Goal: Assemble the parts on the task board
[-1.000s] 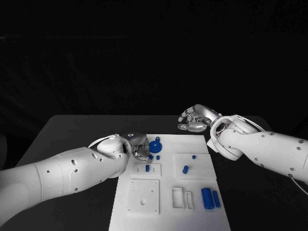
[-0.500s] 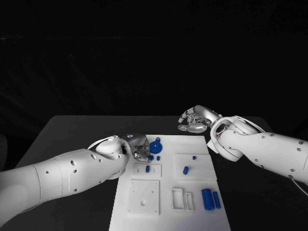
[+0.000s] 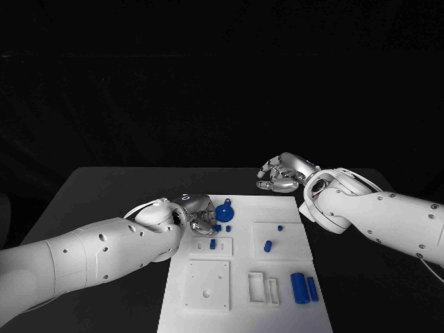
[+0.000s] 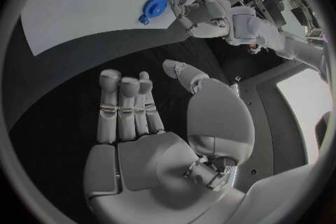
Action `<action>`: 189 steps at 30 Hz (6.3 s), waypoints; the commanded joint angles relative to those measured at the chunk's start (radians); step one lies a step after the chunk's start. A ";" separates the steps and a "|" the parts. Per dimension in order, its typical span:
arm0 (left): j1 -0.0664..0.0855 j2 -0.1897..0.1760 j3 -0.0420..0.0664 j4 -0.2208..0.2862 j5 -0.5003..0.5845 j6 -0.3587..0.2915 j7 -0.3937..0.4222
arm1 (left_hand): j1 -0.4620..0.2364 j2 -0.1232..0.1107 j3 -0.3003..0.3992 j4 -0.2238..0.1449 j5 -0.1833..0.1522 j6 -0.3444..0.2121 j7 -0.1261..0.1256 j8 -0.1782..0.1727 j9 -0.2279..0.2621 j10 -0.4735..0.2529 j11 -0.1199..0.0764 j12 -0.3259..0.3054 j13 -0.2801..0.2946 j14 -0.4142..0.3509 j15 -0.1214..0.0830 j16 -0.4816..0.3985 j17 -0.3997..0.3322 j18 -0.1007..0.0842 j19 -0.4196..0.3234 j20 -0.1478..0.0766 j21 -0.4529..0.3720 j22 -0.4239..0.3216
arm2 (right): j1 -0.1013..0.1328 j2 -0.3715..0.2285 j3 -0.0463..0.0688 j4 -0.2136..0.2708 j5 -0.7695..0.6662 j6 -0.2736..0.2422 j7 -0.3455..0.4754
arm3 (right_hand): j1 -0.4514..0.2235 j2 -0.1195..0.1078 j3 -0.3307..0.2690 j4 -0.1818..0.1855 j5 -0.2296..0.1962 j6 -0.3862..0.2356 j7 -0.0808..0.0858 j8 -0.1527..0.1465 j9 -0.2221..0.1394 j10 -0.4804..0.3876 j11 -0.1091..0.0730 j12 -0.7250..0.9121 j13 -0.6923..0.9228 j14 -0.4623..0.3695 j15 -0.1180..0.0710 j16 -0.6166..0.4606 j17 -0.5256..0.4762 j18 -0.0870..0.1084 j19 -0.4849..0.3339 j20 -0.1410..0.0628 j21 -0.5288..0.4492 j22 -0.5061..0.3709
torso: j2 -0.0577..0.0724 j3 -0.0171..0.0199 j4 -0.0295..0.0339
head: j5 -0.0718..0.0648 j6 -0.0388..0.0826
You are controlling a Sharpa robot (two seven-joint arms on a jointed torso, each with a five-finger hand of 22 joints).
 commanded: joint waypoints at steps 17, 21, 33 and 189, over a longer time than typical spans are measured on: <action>-0.008 -0.022 -0.001 0.011 0.037 -0.100 0.064 | -0.005 0.017 0.009 -0.005 0.011 -0.002 0.000 0.001 0.004 -0.001 0.000 0.004 -0.001 0.003 0.002 0.008 -0.002 -0.011 -0.006 -0.087 0.008 0.018 | -0.002 -0.001 0.000 -0.001 -0.010 0.011 0.010 | -0.001 0.006 -0.006 0.001 0.007 -0.001 0.009 -0.001 0.002 -0.006 0.000 0.005 -0.001 0.006 -0.001 -0.007 0.002 0.054 0.000 -0.006 -0.005 0.010 | 0.000 -0.0001 0.0003 | 0.000 0.000; -0.008 -0.024 -0.001 0.013 0.037 -0.110 0.065 | -0.006 0.016 0.009 -0.005 0.010 -0.001 0.000 0.001 0.004 0.000 0.000 0.004 -0.001 0.004 0.002 0.009 -0.002 -0.011 -0.005 -0.087 0.008 0.017 | -0.002 -0.001 0.000 -0.001 -0.010 0.011 0.010 | -0.001 0.006 -0.007 0.001 0.007 -0.001 0.009 -0.001 0.002 -0.006 0.000 0.005 -0.002 0.006 -0.001 -0.007 0.002 0.054 0.000 -0.006 -0.005 0.011 | 0.000 -0.0001 0.0000 | 0.001 0.001; -0.008 -0.040 0.002 0.034 0.066 -0.105 0.067 | -0.006 0.017 0.010 -0.005 0.010 0.001 0.000 0.001 0.004 0.001 -0.001 0.004 -0.002 0.005 0.001 0.010 -0.002 -0.010 -0.003 -0.087 0.009 0.017 | -0.002 -0.002 0.000 -0.002 -0.010 0.011 0.012 | -0.001 0.006 -0.008 0.001 0.007 -0.001 0.009 -0.001 0.002 -0.007 0.000 0.005 -0.002 0.006 -0.001 -0.007 0.002 0.054 0.000 -0.007 -0.005 0.011 | 0.000 0.0000 -0.0001 | 0.001 0.004; 0.032 -0.142 0.150 0.249 0.134 -0.127 0.109 | 0.019 0.025 0.026 -0.034 0.012 0.007 -0.001 -0.003 0.004 0.009 -0.001 -0.008 -0.014 0.013 0.000 0.010 -0.005 -0.007 0.005 -0.088 0.013 0.014 | -0.042 0.121 -0.059 -0.072 1.132 0.383 0.125 | -0.121 0.254 -0.217 -0.148 -0.077 -0.056 0.029 -0.024 0.001 -0.070 0.019 0.058 -0.024 -0.031 0.018 0.011 0.045 0.054 -0.044 -0.005 0.000 0.021 | 0.000 0.0001 -0.0006 | 0.011 0.043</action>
